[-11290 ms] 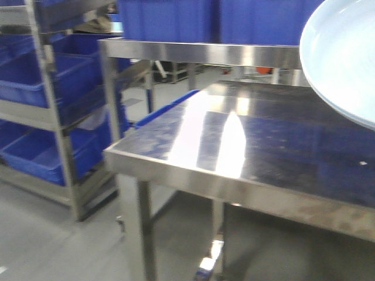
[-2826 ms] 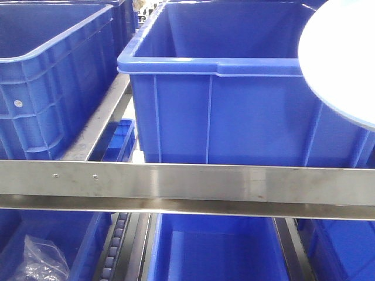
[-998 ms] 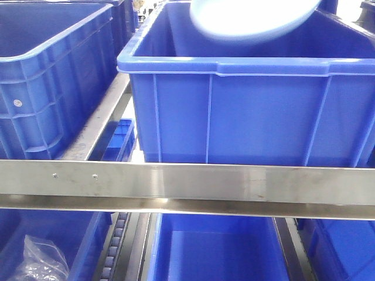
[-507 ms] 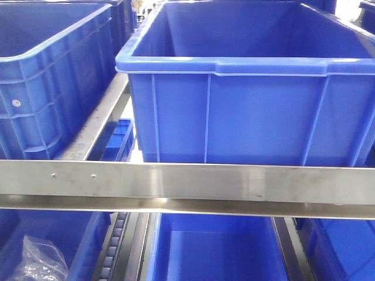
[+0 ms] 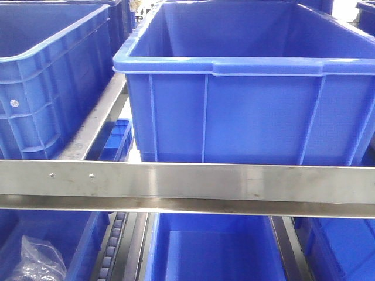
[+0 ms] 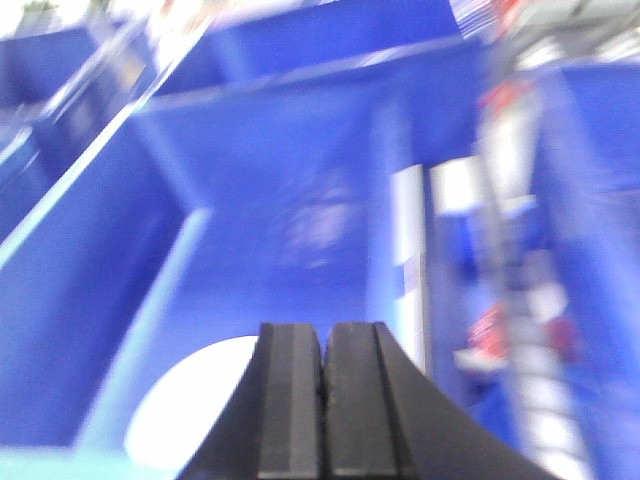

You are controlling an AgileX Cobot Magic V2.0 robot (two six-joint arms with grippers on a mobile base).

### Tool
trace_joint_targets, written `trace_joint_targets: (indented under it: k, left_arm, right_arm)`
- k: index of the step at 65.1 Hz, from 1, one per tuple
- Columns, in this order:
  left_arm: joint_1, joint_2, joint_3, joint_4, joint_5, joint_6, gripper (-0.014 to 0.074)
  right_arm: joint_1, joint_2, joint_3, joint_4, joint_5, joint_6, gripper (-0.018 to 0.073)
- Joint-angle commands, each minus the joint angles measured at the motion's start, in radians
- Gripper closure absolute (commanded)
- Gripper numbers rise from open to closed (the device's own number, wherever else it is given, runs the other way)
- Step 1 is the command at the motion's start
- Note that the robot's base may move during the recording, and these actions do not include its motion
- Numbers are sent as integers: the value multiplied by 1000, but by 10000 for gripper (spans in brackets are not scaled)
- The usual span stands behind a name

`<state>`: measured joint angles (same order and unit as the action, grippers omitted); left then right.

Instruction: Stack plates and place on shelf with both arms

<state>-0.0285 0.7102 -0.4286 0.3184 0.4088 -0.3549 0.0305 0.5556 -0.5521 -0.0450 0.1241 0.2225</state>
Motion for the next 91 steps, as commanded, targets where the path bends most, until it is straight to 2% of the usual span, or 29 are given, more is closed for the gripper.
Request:
trace_joint_targets:
  k: [1,14,38,47,57,76,80,91]
  left_arm:
    - [2,-3,-29,10,-65,-8,514]
    - [2,-3,-29,10,-65,-8,514]
    - [2,-3,-29,10,-65,-8,514]
    - [2,-3,-29,10,-65,-8,514]
    - [2,-3,-29,10,-64,-8,514]
    - [2,-3,-29,10,-64,-8,514]
    - [2,-3,-29,10,-64,-8,514]
    - [2,-3,-29,10,-63,-8,514]
  right_arm:
    - [-16,-89,33,-3,-99,-5,511]
    - [-16,-227,108,-3,-66,-5,511]
    - [-16,-229,123,-3,-55,-5,511]
    - [-16,-254,135,-3,1,-5,511]
    - [-22,-349,270,-3,-4,-5,511]
    - [-32,-551,581,-2,-169,-4,511]
    - [-39,-591,580,-1,-109,-1,511]
    - [-40,-584,581,-1,-113,-1,511]
